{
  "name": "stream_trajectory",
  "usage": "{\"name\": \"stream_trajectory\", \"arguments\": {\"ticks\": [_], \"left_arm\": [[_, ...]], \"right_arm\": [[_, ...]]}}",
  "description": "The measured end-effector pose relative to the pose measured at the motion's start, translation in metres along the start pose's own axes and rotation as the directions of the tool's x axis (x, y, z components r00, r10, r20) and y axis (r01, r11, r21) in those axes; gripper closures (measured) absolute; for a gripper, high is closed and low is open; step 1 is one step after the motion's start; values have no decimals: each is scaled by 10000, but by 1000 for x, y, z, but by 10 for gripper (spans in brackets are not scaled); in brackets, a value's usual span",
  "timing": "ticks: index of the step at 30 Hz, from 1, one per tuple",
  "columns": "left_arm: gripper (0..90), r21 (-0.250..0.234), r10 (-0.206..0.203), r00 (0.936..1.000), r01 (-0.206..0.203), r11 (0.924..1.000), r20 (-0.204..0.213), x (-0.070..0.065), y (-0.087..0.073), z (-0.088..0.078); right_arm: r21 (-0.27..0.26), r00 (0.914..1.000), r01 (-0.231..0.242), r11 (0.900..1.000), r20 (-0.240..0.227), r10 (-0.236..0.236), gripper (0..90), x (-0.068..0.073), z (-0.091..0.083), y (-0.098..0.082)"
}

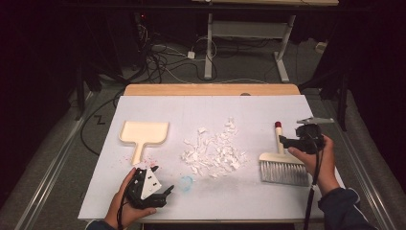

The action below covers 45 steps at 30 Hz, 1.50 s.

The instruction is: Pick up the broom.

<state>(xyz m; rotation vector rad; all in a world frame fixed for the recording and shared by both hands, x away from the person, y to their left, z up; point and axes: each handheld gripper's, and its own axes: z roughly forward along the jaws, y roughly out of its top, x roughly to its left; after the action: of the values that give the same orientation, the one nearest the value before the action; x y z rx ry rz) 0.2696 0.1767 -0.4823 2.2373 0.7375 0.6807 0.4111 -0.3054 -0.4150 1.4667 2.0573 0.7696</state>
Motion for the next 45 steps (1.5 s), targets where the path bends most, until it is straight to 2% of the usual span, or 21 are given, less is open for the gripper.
{"name": "stream_trajectory", "arguments": {"ticks": [2, 5, 6, 8, 9, 10, 11, 12, 13, 25, 30, 31, 34, 35, 36, 38, 40, 41, 43, 44, 45], "left_arm": [[186, 31, 29, 10000, -29, 10000, 9, 0, -1, -1], [187, 54, 49, 10000, -49, 10000, 1, 0, -1, -2], [186, 64, 60, 10000, -60, 10000, -8, -1, -2, -2], [186, 61, 57, 10000, -57, 10000, -6, -1, -2, -2], [187, 61, 55, 10000, -55, 10000, -19, -1, -2, -2], [186, 73, 71, 10000, -71, 9999, -21, -1, -2, -3], [186, 76, 70, 10000, -69, 9999, -25, -1, -2, -3], [187, 103, 75, 10000, -75, 9999, -27, -2, -3, -3], [187, 127, 75, 10000, -75, 9999, -37, -2, -3, -3], [187, 111, 101, 9999, -100, 9999, -50, -3, -2, -3], [187, 102, 62, 10000, -62, 9999, -62, -2, -2, -3], [187, 75, 59, 9999, -58, 10000, -92, -2, -2, -4], [187, 55, 17, 10000, -16, 10000, -91, -2, -2, -5], [187, 61, 11, 10000, -10, 10000, -97, -2, -2, -5], [187, 57, 12, 9999, -11, 10000, -101, -3, -2, -5], [187, 40, -18, 9999, 19, 10000, -99, -3, -2, -5], [187, -8, -101, 9999, 101, 9999, -65, -3, -2, -4], [187, -78, -201, 9998, 201, 9998, -27, -2, 0, -5], [187, -161, -294, 9996, 294, 9994, 4, -2, 0, -5], [187, -210, -345, 9994, 345, 9992, 20, -3, 1, -6], [187, -264, -391, 9992, 392, 9989, 65, -4, 2, -7]], "right_arm": [[850, 10000, -53, 9964, -36, 56, 355, 1, 25, 2], [1217, 9993, -360, 9919, -30, 366, 361, 1, 39, 1], [1562, 9994, -308, 9872, -131, 332, 405, 3, 50, 0], [1784, 9986, -345, 9834, -330, 410, 404, 5, 55, -1], [1733, 9993, -129, 9848, -335, 190, 433, 6, 57, -2], [1701, 9991, 22, 9854, -419, 50, 527, 8, 57, -1], [1701, 9991, 22, 9854, -419, 50, 527, 8, 57, -1], [1665, 9986, 83, 9860, -537, 6, 576, 9, 57, -1], [1530, 9973, 376, 9875, -678, -275, 661, 12, 56, -2], [1215, 9922, 671, 9903, -1123, -534, 709, 8, 56, -4], [706, 9895, 683, 9952, -1318, -586, 710, 4, 47, -4], [296, 9885, 786, 9965, -1319, -741, 710, 3, 38, -4], [-174, 9884, 735, 9971, -1323, -751, 710, 1, 27, -4], [-483, 9853, 792, 9957, -1477, -855, 710, 0, 21, -5], [-1048, 9820, 772, 9915, -1640, -938, 711, -3, 9, -7], [-1288, 9804, 842, 9881, -1663, -1053, 712, -3, 2, -8], [-1808, 9778, 759, 9806, -1792, -1087, 712, -5, -11, -10], [-2242, 9749, 761, 9716, -1879, -1198, 713, -5, -24, -13], [-2401, 9742, 731, 9680, -1906, -1209, 713, -5, -30, -14], [-2723, 9718, 799, 9589, -1926, -1357, 714, -4, -42, -17], [-2723, 9718, 799, 9589, -1926, -1357, 714, -4, -42, -17]]}}
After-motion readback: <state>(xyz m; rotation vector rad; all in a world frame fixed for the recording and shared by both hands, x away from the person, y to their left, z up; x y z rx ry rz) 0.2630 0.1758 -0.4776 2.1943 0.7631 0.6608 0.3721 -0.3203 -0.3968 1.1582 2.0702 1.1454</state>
